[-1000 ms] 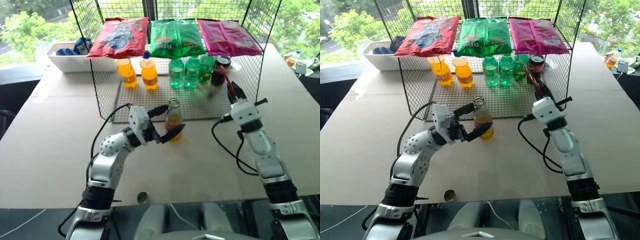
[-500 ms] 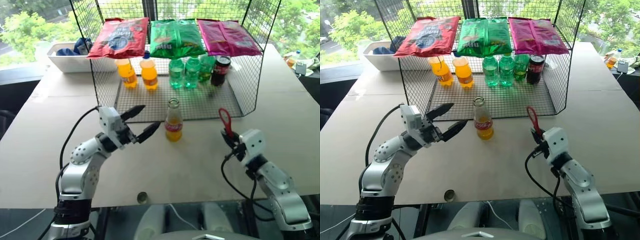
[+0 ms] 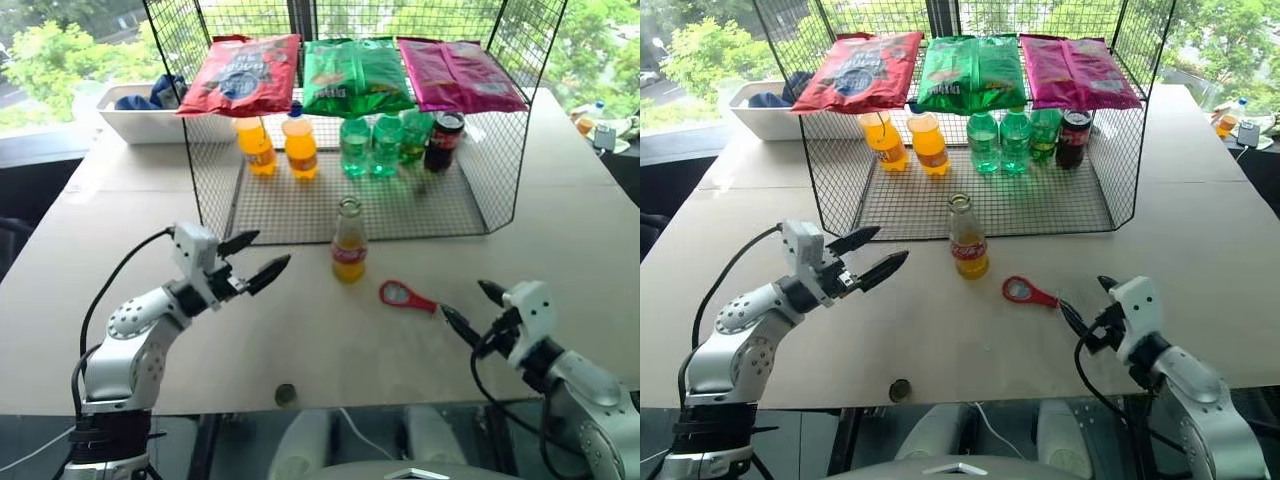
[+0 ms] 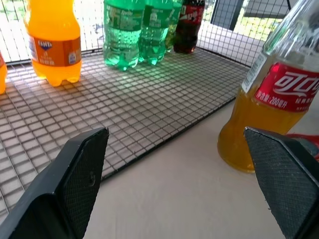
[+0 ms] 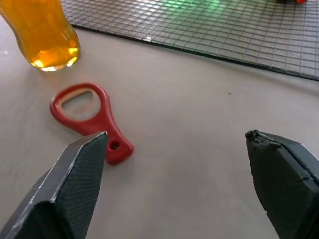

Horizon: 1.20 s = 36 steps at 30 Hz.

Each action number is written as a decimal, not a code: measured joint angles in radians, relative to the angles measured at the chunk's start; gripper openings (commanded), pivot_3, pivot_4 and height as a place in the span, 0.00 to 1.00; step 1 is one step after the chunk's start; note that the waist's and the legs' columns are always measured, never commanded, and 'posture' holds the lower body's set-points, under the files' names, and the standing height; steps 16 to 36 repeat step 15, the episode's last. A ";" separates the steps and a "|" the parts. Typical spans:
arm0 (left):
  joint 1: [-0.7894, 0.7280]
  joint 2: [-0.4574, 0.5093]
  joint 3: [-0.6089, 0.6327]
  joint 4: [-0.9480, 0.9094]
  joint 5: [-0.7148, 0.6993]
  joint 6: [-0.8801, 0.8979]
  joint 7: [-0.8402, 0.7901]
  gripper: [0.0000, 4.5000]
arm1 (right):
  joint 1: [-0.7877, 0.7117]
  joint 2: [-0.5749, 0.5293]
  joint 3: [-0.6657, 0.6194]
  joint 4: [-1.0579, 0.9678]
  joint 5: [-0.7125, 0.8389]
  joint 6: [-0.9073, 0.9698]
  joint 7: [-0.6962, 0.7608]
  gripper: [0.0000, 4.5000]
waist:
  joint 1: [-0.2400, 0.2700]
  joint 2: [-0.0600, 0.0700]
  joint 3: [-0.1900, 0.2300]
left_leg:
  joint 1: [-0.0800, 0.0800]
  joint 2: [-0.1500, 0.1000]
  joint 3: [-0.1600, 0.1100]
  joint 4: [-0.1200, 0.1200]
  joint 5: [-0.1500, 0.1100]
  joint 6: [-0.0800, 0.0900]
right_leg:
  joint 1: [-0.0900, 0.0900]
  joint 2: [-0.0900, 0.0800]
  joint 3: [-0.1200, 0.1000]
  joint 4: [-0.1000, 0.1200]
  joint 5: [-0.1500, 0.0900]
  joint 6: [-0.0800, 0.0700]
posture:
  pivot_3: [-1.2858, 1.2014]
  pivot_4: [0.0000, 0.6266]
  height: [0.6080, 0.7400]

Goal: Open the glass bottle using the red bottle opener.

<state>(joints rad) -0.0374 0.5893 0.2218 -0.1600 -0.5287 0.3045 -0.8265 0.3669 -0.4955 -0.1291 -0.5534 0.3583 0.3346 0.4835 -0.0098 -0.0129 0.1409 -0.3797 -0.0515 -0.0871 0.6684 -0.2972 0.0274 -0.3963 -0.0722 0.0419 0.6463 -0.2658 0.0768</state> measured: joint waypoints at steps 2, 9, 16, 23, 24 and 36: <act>0.031 0.028 0.003 0.000 0.018 0.003 -0.004 1.00 | 0.051 -0.020 -0.066 0.011 -0.014 -0.046 0.016 0.98 | 0.000 0.000 0.000 | 0.000 0.000 0.000 0.000 0.000 0.000 | 0.000 0.000 0.000 0.000 0.000 0.000 | 0.52 0.24 1.00; 0.137 0.081 0.018 -0.003 0.038 -0.024 -0.050 1.00 | 0.163 -0.040 -0.196 0.069 -0.004 -0.217 0.147 0.98 | 0.000 0.000 0.000 | 0.001 0.002 0.000 0.000 -0.001 0.001 | 0.001 -0.003 0.000 0.000 0.000 0.000 | 0.52 0.24 1.00; 0.159 0.089 0.046 0.033 0.064 -0.067 -0.064 1.00 | 0.145 -0.064 -0.245 0.140 0.040 -0.274 0.248 0.98 | 0.000 0.000 0.000 | 0.001 0.001 0.000 0.000 -0.002 0.004 | 0.002 -0.005 -0.001 0.000 0.001 -0.001 | 0.52 0.24 1.00; 0.159 0.089 0.046 0.033 0.064 -0.067 -0.064 1.00 | 0.145 -0.064 -0.245 0.140 0.040 -0.274 0.248 0.98 | 0.000 0.000 0.000 | 0.001 0.001 0.000 0.000 -0.002 0.004 | 0.002 -0.005 -0.001 0.000 0.001 -0.001 | 0.52 0.24 1.00; 0.159 0.089 0.046 0.033 0.064 -0.067 -0.064 1.00 | 0.145 -0.064 -0.245 0.140 0.040 -0.274 0.248 0.98 | 0.000 0.000 0.000 | 0.001 0.001 0.000 0.000 -0.002 0.004 | 0.002 -0.005 -0.001 0.000 0.001 -0.001 | 0.52 0.24 1.00; 0.159 0.089 0.046 0.033 0.064 -0.067 -0.064 1.00 | 0.145 -0.064 -0.245 0.140 0.040 -0.274 0.248 0.98 | 0.000 0.000 0.000 | 0.001 0.001 0.000 0.000 -0.002 0.004 | 0.002 -0.005 -0.001 0.000 0.001 -0.001 | 0.52 0.24 1.00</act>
